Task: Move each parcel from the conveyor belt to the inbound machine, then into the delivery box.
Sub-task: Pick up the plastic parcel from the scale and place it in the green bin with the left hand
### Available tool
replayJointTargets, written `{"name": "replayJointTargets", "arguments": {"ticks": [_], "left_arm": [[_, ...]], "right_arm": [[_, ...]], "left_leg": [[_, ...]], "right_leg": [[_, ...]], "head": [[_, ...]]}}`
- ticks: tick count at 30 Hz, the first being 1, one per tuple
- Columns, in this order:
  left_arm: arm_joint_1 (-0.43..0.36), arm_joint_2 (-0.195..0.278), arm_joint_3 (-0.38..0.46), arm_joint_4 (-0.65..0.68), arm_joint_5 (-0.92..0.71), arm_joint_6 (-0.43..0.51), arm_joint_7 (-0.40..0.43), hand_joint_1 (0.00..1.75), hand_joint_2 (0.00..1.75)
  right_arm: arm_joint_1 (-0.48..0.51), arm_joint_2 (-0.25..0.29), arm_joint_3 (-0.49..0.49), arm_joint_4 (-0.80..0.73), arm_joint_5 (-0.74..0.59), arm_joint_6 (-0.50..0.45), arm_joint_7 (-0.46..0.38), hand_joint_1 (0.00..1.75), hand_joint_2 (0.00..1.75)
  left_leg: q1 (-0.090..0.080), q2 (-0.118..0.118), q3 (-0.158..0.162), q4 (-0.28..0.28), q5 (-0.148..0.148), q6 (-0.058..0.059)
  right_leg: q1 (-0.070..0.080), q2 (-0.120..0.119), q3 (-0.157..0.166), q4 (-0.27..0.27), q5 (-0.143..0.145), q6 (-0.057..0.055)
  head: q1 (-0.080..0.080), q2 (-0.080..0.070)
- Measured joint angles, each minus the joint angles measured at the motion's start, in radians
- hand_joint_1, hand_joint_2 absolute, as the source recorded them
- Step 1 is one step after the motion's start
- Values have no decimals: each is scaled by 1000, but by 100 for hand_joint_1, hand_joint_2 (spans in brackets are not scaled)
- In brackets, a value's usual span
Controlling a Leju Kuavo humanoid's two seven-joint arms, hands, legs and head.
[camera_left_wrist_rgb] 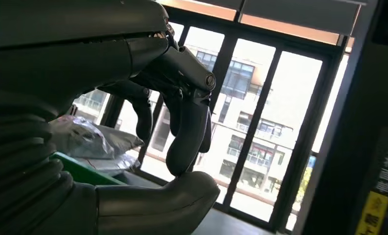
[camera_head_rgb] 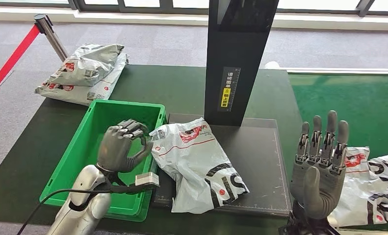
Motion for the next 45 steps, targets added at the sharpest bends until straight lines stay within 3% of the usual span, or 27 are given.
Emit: {"name": "replayJointTargets", "arguments": {"ticks": [4, 10, 31, 35, 37, 41, 45], "left_arm": [[-12, -1, -73, 14, 33, -9, 12, 0, 0], [-20, 1, -111, 25, 39, -9, 16, 0, 0], [-27, 4, -129, 37, 40, -9, 17, 0, 0], [-28, 4, -130, 38, 40, -16, 18, 0, 175], [-61, -14, -154, 99, 40, -90, 13, 0, 175], [-233, -152, -309, 495, 30, -410, -46, 0, 175], [-335, -249, -409, 753, 35, -398, -78, 0, 175]], "right_arm": [[-11, -4, 0, 15, -2, 0, 2, 0, 175], [-17, -8, 0, 24, -3, 0, 3, 0, 175], [-20, -11, 0, 35, -3, 0, 3, 0, 175], [-20, -11, 0, 35, -2, 2, 4, 0, 175], [-22, -11, 1, 36, 7, 20, 18, 0, 175], [-50, -9, 15, 44, 35, 58, 50, 0, 175], [-58, -8, 25, 51, 38, 60, 56, 0, 175]], "left_leg": [[0, 0, 0, 0, 0, 0], [0, 0, -1, 0, 0, 0], [0, 0, -1, 0, 0, 0], [0, 0, -1, 0, 0, 0], [-1, -1, -1, 1, 1, 1], [-2, -12, -3, 0, 4, 6], [-5, -11, -2, 0, 2, 9]], "right_leg": [[0, 0, 0, 0, 0, 0], [0, 0, -1, 0, 0, 0], [0, 0, -1, 0, 0, 0], [0, 0, -2, 0, 0, 0], [0, -2, -3, -1, 0, 0], [-5, -13, 3, -1, 1, 4], [-8, -11, 10, -2, 1, 7]], "head": [[0, 0], [0, 0], [0, 0], [0, 0], [0, 0], [0, 0], [0, 0]]}}
